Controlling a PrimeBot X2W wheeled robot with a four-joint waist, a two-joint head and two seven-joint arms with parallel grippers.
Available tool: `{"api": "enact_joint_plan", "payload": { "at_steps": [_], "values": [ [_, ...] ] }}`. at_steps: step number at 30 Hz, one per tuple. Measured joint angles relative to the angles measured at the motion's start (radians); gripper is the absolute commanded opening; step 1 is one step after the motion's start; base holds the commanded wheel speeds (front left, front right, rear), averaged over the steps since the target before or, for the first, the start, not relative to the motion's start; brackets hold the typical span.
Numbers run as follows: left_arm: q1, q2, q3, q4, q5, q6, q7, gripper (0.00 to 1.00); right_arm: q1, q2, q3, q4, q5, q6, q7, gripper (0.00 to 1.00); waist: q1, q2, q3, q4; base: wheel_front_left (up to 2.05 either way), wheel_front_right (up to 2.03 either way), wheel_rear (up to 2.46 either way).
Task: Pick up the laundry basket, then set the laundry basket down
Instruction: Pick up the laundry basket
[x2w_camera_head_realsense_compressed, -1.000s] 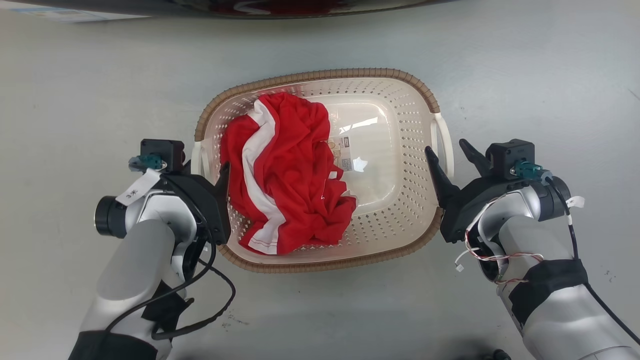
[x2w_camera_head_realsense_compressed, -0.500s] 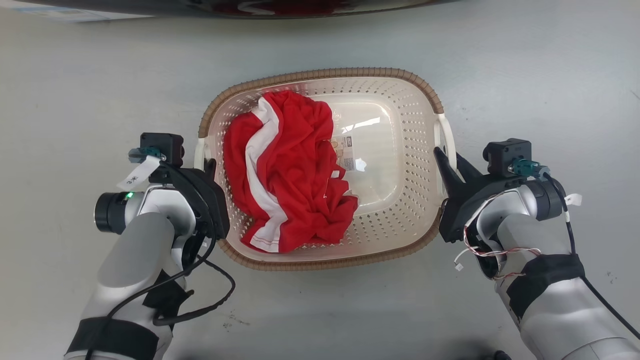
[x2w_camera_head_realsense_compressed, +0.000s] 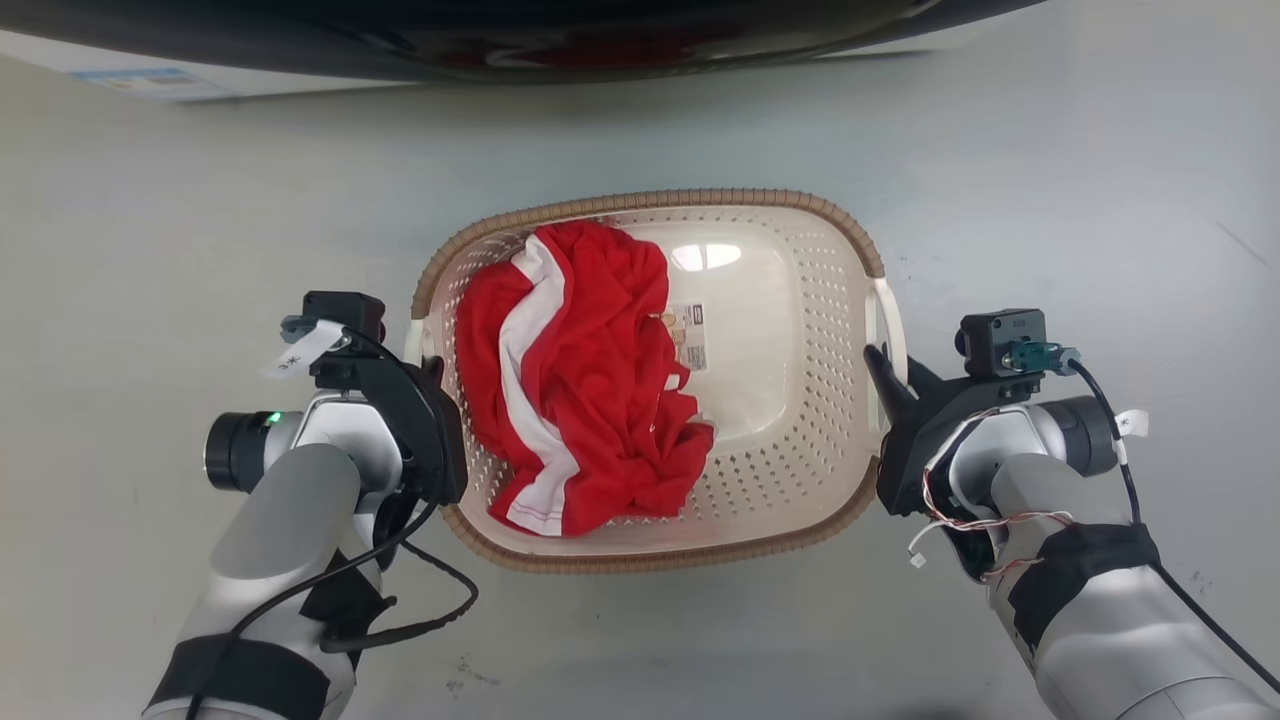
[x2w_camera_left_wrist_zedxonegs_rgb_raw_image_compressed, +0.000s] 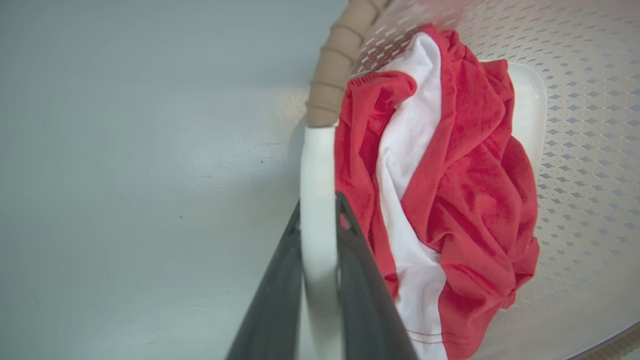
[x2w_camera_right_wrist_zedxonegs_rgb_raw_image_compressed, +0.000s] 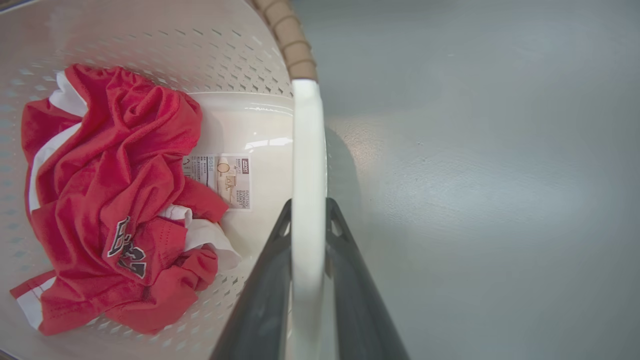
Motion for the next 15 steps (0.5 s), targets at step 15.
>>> {"api": "enact_joint_plan", "payload": {
  "at_steps": [15],
  "values": [
    [-0.007, -0.02, -0.015, 0.118, -0.043, -0.026, 0.115, 0.0, 0.003, 0.021, 0.005, 0.121, 0.079, 0.017, 0.14, 0.0, -0.0001, 0.0, -0.137, -0.003, 0.0, 0.0, 0.0]
  ]
}}
